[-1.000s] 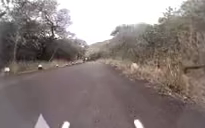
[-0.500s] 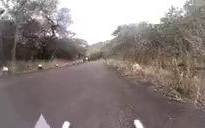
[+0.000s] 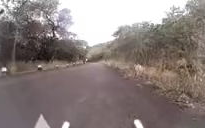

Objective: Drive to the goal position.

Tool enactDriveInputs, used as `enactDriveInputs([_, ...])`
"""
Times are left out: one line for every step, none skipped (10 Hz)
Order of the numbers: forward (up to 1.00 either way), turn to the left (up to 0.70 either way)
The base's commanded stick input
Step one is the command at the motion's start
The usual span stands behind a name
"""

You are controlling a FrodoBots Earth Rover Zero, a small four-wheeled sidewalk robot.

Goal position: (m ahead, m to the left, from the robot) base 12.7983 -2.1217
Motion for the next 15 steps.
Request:
enactDriveInputs([0.50,0.00])
enactDriveInputs([0.50,0.00])
enactDriveInputs([0.50,0.00])
enactDriveInputs([0.50,0.00])
enactDriveInputs([0.50,0.00])
enactDriveInputs([0.50,0.00])
enactDriveInputs([0.50,0.00])
enactDriveInputs([0.50,0.00])
enactDriveInputs([0.50,0.00])
enactDriveInputs([0.50,0.00])
enactDriveInputs([0.50,0.00])
enactDriveInputs([0.50,0.00])
enactDriveInputs([0.50,0.00])
enactDriveInputs([0.50,0.00])
enactDriveInputs([0.50,0.00])
